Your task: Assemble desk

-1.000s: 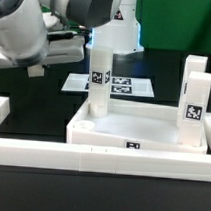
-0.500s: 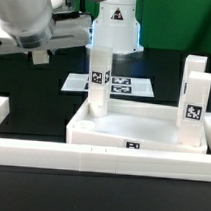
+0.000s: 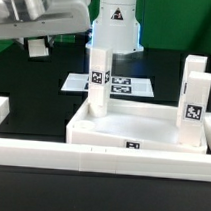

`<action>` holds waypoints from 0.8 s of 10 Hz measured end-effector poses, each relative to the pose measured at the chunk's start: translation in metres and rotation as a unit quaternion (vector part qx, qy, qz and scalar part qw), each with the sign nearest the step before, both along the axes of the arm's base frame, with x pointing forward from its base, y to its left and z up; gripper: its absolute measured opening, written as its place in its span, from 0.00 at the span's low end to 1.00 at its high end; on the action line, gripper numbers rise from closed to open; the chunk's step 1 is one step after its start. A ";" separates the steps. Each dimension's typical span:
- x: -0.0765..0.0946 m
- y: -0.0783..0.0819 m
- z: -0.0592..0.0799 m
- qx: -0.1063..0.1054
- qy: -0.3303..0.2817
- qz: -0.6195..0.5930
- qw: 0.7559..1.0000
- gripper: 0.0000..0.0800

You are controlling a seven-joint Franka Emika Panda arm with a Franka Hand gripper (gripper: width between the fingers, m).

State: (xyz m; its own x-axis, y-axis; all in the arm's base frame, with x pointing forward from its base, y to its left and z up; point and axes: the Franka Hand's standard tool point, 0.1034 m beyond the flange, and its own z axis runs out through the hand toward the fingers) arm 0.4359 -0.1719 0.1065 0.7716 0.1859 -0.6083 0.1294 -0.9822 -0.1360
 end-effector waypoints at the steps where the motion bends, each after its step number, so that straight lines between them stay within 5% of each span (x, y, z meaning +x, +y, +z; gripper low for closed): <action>1: 0.000 -0.001 0.002 0.000 -0.016 -0.001 1.000 0.36; 3: 0.007 -0.001 0.004 0.003 -0.065 -0.006 0.998 0.36; 5: 0.029 0.009 0.037 0.010 -0.112 -0.016 0.994 0.36; 8: 0.045 0.006 0.041 0.010 -0.210 -0.018 0.977 0.36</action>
Offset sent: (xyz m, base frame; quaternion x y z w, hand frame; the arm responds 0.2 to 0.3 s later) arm 0.0282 0.0207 0.0617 0.0169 0.1622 0.0436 0.9856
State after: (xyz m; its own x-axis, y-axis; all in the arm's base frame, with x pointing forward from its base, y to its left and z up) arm 0.4805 -0.1655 0.1480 0.9590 0.1617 -0.2326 0.1425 -0.9850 -0.0975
